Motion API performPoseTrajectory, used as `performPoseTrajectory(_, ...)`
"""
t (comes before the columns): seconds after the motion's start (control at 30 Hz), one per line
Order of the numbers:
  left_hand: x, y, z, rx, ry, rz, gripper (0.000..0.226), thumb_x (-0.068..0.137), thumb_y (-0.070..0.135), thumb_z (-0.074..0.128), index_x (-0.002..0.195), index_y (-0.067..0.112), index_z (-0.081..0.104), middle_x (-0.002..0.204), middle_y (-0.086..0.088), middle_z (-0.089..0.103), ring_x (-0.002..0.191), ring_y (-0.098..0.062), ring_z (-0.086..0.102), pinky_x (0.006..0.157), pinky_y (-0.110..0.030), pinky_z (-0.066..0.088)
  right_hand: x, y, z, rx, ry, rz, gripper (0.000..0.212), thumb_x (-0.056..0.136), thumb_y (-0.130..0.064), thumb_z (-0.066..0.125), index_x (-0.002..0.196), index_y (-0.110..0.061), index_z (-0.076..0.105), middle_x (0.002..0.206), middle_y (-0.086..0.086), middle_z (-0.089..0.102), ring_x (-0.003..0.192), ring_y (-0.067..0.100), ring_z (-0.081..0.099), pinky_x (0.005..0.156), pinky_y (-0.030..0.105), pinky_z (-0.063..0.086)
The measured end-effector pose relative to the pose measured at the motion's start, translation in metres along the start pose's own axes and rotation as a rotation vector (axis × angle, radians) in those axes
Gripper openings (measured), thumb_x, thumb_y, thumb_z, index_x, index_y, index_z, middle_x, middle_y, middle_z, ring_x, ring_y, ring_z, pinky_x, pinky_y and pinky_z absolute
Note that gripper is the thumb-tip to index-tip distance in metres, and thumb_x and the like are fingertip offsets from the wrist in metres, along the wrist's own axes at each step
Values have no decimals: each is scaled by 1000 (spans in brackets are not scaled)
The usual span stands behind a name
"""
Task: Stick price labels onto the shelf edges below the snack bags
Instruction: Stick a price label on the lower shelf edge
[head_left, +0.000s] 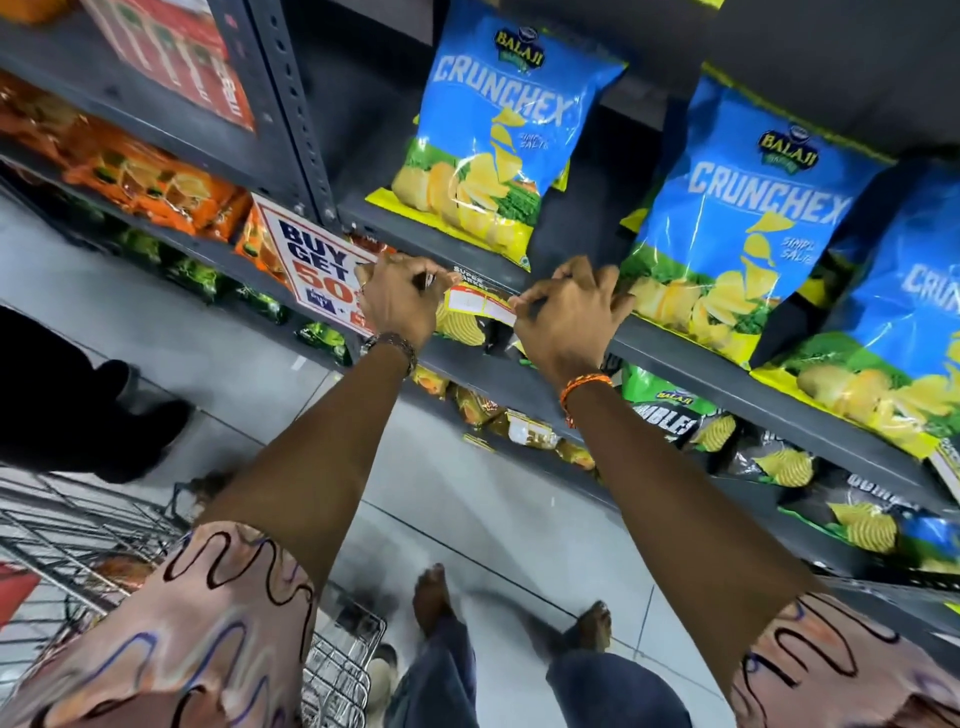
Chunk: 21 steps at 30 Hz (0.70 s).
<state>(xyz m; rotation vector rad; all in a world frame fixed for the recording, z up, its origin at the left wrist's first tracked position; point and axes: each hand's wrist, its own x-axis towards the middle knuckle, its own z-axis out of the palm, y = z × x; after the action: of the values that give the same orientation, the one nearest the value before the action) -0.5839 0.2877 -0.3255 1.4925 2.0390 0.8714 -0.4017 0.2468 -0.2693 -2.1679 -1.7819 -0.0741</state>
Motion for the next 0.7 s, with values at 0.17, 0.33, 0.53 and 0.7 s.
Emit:
performPoseTrajectory(0.17,-6,10,-5,91,74,71,28,82,59,73,94,34,80,116,0,59,117,-31,47,86,-39,41,-5,-1,5,18,-13,66,18,77,-41,70,83,-29,82,104,-3,59,107,31,47,93,47,27)
performPoseTrajectory(0.33,0,5,-5,154,55,99,36,81,67,68,95,35,79,115,0,59,115,-31,48,86,-36,35,-6,-2,7,45,27,88,15,73,-37,71,78,-28,81,102,-3,61,108,33,49,94,48,27)
performPoseTrajectory(0.53,0,6,-8,141,66,92,42,77,71,68,95,36,80,115,1,59,117,-31,48,89,-43,45,-5,-7,8,56,53,81,14,71,-36,74,71,-22,76,99,-2,61,107,34,49,89,46,26)
performPoseTrajectory(0.7,1,10,-15,125,97,22,47,69,76,72,89,33,77,120,1,64,121,-32,49,90,-41,44,0,2,6,25,43,46,29,69,-50,76,75,-22,70,99,-1,64,110,33,49,92,50,32)
